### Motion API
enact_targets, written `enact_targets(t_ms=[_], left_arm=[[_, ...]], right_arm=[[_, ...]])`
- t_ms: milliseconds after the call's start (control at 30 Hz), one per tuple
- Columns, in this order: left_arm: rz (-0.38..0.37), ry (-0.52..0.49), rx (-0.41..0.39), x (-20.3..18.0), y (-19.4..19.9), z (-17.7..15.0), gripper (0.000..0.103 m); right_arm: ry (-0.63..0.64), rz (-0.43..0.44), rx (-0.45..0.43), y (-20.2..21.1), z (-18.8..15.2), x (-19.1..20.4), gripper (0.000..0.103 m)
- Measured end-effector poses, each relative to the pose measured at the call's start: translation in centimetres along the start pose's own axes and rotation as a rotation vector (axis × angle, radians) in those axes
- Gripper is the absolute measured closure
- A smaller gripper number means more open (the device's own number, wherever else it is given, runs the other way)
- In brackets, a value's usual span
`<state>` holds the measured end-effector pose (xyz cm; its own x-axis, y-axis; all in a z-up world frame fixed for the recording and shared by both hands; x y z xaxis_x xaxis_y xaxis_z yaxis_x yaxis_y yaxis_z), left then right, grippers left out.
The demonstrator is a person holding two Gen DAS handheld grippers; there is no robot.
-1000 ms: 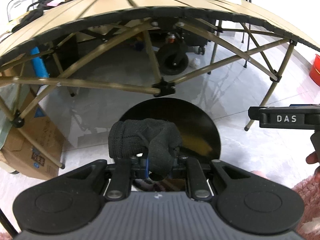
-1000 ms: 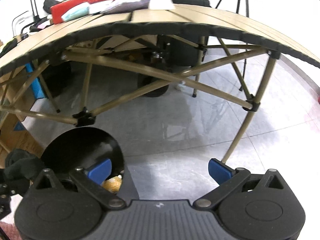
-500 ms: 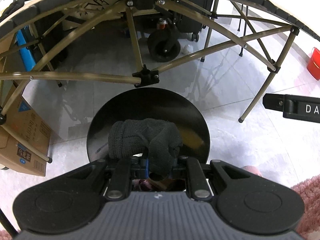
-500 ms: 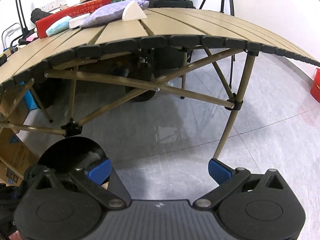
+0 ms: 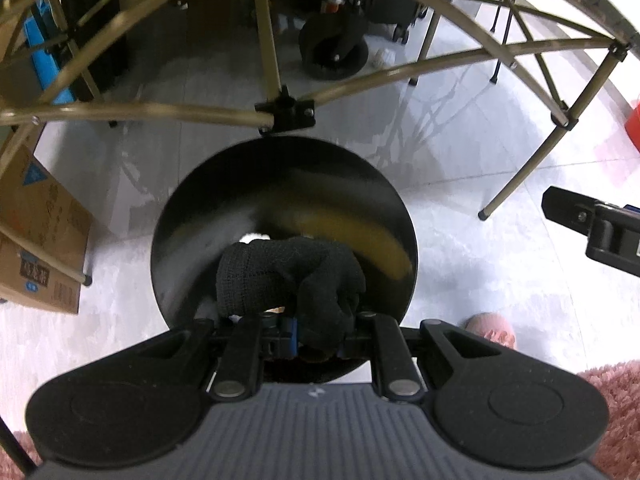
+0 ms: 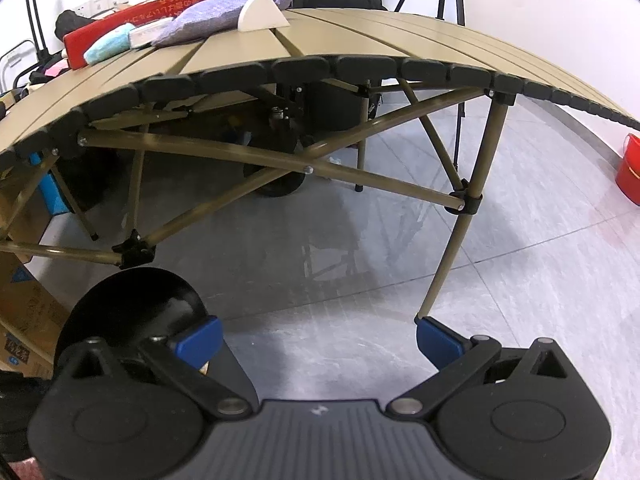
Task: Collect trash
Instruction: 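Move the left tool over the bin and open it to drop the black glove, then raise both tools back toward the items on the table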
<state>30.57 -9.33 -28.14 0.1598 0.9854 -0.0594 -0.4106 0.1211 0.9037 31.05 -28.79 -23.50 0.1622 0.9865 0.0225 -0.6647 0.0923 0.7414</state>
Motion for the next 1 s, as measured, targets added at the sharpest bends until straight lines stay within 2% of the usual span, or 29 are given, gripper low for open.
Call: enact_targets(t_ms=[267,500,567,633,700,800,1000], left_arm=[[0.002,0.038,0.068,0.1,-1.4,-0.5,0.087],[0.004,0.045,0.079,0.3,-1.3,-0.6,0.084],[0.008,0.050,0.086,0.4,-1.4,-0.6,0.066],[0.019,0.071,0.090,0.7,-1.3,-0.4,0.023],[0.040,0.088,0.084,1.2,-1.1,-0.2,0.010],[0.056,0.097,0.084,1.7,-0.9,-0.1,0.003],[0.061,0.107,0.115,2.1,-1.0,-0.5,0.002]], right_arm=[[-0.002,-0.006,0.006,-0.3,-0.2,-0.2,0.000],[-0.001,-0.006,0.005,-0.3,-0.2,-0.1,0.000],[0.000,-0.006,0.006,-0.3,-0.2,-0.2,0.000],[0.001,-0.007,0.007,-0.3,-0.2,-0.1,0.000],[0.001,-0.007,0.006,-0.3,-0.2,-0.1,0.000],[0.001,-0.007,0.007,-0.3,-0.2,-0.1,0.000],[0.002,-0.007,0.007,-0.3,-0.2,-0.1,0.000]])
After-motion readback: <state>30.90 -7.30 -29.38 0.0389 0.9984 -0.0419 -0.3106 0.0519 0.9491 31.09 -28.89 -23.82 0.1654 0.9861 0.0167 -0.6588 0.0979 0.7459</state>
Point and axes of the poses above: each gripper's, at about its wrist camera, not at the fingertips, and y roughly against the way its jaws point, x to its left, z to its top, the point moved 10 cm from there along -y, roughly the way its jaws point, and after that the axes turned 3 degrees about -x, right-handed, at the moved point
